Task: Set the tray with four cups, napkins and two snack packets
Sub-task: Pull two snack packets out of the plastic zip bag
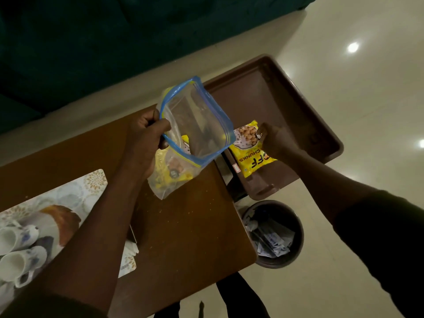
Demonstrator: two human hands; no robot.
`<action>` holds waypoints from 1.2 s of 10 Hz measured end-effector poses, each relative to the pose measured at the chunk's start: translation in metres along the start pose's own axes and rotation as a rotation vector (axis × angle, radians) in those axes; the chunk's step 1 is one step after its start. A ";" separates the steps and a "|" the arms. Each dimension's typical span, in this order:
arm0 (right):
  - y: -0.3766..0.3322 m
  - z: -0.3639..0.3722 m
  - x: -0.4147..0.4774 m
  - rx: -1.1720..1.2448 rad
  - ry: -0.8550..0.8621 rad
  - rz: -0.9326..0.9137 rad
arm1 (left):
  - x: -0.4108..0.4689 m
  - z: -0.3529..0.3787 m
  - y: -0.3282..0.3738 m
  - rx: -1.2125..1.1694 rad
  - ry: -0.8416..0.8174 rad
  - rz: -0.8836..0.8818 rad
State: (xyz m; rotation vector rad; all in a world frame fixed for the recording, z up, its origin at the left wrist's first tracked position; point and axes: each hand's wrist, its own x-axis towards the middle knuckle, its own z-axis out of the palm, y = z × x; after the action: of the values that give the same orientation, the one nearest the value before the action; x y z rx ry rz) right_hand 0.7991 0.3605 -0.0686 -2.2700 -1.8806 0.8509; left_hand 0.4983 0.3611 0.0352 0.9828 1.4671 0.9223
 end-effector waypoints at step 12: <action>-0.201 0.042 -0.020 0.099 -0.397 -0.011 | -0.012 -0.024 -0.008 -0.026 -0.156 -0.007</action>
State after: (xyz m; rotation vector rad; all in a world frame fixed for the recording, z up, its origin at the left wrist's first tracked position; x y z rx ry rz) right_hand 0.6004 0.3801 -0.0173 -2.1507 -1.9349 1.4481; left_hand 0.4748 0.3461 0.0349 1.0071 1.3239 0.8382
